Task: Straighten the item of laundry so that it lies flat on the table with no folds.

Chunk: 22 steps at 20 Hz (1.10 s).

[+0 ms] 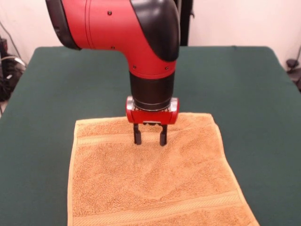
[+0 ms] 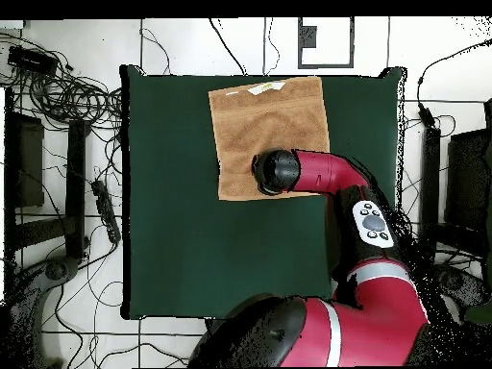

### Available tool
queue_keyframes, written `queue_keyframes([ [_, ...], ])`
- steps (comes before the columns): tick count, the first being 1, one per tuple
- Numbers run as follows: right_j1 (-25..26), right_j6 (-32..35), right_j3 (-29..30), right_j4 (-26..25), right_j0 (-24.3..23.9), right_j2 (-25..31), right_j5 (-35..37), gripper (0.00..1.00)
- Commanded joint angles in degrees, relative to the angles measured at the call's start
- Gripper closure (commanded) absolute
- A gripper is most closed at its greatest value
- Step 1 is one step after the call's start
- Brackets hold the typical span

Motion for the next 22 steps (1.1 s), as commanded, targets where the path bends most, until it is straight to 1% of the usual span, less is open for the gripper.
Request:
queue_keyframes([
  [1, 4.8, 3.5, 3.7, -1.8, 1.8, 3.0, -4.7, 0.0],
  [4, 1.5, 4.5, 8.0, -2.0, 1.9, 2.0, -4.2, 0.0],
  [8, -5.3, 5.5, 15.6, -1.2, 2.1, 0.5, -1.2, 0.0],
  [10, -8.6, 5.7, 18.3, -0.7, 2.5, -0.2, 0.6, 0.0],
  [12, -10.6, 5.0, 20.6, -0.2, 1.9, 0.2, 1.9, 0.0],
  [14, -11.5, 4.8, 22.5, -0.3, 1.2, 0.5, 0.7, 0.0],
  [18, -11.4, 6.1, 25.2, -1.3, 0.7, -0.2, -3.7, 0.0],
  [22, -10.8, 6.1, 25.5, -1.5, 0.4, -0.3, -5.3, 0.0],
])
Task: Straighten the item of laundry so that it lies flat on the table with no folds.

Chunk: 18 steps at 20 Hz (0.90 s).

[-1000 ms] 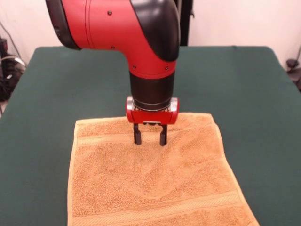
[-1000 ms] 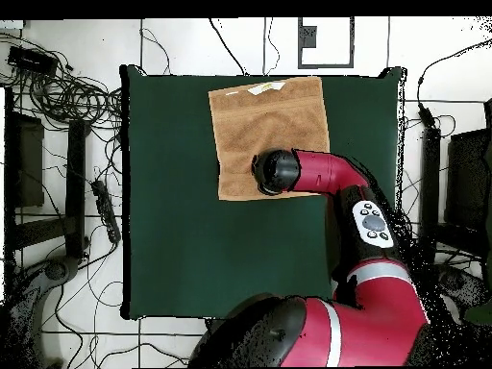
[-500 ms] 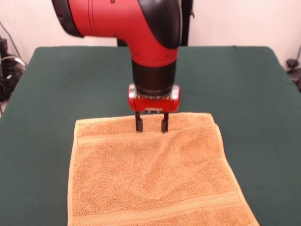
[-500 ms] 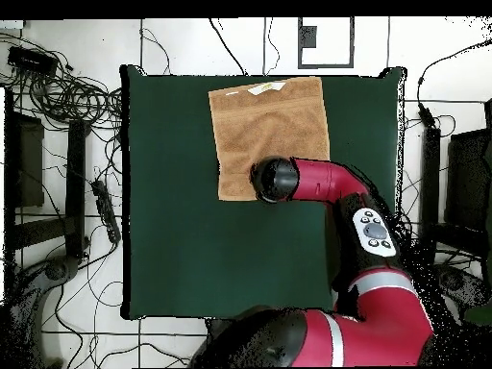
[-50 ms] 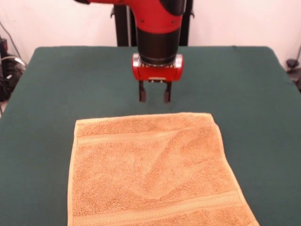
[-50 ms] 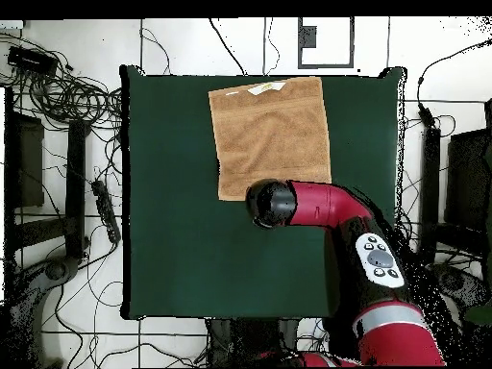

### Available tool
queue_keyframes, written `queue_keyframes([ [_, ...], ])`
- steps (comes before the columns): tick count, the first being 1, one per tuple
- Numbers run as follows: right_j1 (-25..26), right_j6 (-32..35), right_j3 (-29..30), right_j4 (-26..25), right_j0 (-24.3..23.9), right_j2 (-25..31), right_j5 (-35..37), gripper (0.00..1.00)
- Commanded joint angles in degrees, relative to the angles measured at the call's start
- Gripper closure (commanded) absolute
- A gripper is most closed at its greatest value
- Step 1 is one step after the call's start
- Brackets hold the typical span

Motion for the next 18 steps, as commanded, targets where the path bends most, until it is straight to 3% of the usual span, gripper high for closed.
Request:
queue_keyframes([
  [1, 1.3, 6.0, 7.9, -1.2, 0.3, 1.6, -4.6, 0.0],
  [5, 5.1, 7.7, 5.2, -0.9, 1.3, 1.3, -8.5, 0.0],
  [8, 4.0, 8.8, 5.1, -0.4, 2.3, 1.0, -10.5, 0.0],
  [12, -2.0, 8.0, 5.4, 1.5, 3.6, 1.7, -6.0, 0.0],
  [18, -8.0, 4.5, -1.3, 4.5, 5.6, 2.9, 8.5, 0.0],
])
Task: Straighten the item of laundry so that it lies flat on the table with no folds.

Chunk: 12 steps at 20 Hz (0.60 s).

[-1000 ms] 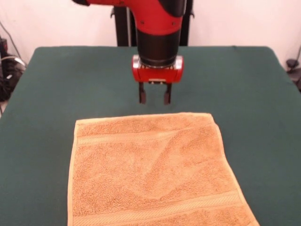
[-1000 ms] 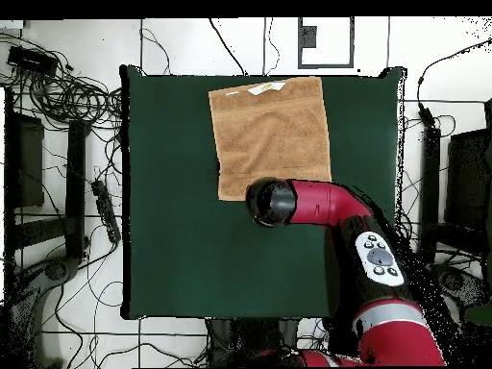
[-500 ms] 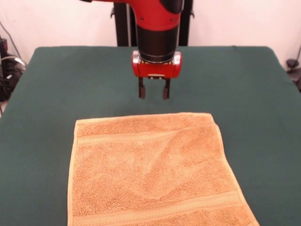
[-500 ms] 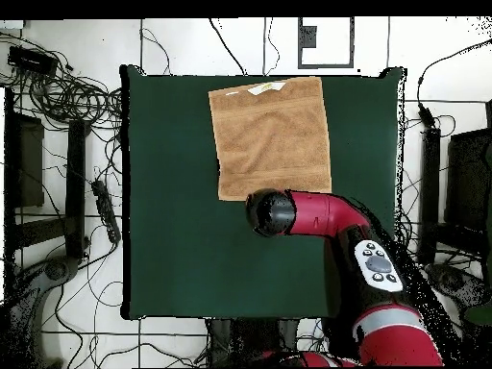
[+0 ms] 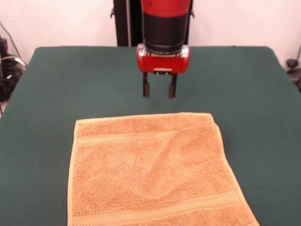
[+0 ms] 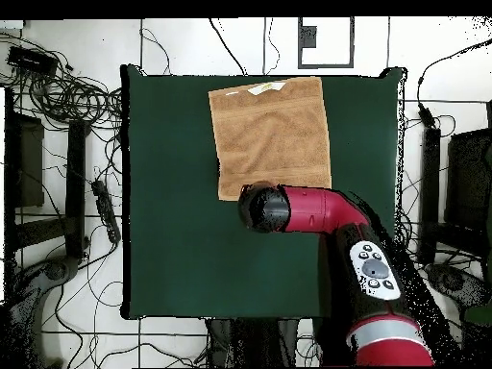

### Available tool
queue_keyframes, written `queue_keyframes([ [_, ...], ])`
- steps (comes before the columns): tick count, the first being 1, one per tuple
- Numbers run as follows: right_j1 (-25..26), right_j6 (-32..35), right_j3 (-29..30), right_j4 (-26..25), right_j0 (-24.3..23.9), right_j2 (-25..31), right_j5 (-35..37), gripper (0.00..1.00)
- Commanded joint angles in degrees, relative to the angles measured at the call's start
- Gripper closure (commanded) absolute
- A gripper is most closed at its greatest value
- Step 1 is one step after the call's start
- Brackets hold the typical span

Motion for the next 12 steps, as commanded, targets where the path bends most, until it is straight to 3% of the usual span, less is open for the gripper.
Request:
queue_keyframes([
  [1, -4.7, 4.3, -3.8, 4.1, 3.8, 3.5, 14.5, 0.0],
  [8, -4.4, 4.5, -5.5, 4.1, 4.4, 3.7, 15.7, 0.0],
  [12, 0.0, 5.3, -7.1, 3.1, 4.4, 4.0, 11.4, 0.0],
])
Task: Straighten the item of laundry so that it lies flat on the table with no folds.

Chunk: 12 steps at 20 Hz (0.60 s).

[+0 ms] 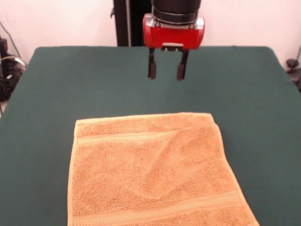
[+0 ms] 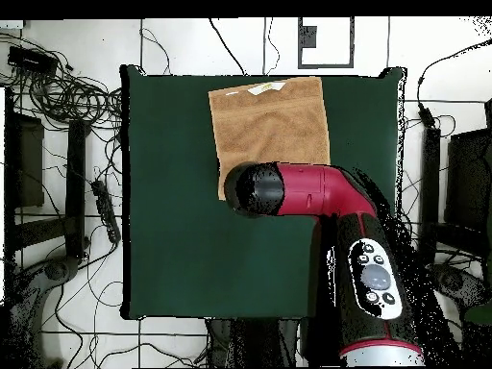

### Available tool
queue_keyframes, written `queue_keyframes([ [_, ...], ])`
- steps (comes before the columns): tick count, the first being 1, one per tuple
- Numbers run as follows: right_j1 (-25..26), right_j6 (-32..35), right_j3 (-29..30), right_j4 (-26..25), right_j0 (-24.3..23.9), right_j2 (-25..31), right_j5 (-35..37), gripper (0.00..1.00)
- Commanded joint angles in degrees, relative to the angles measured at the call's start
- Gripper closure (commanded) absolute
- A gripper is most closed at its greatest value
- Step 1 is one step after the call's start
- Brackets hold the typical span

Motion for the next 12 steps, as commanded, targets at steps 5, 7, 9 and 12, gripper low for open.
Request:
queue_keyframes([
  [5, 12.0, 6.1, -3.3, 0.5, 1.5, 4.3, -6.8, 0.0],
  [7, 13.5, 6.1, -3.3, 0.4, 1.0, 4.6, -9.1, 0.0],
  [9, 14.5, 6.0, -3.3, 0.4, 0.7, 4.9, -10.8, 0.0],
  [12, 15.9, 5.9, -3.5, 0.8, 0.4, 5.1, -12.4, 0.0],
])
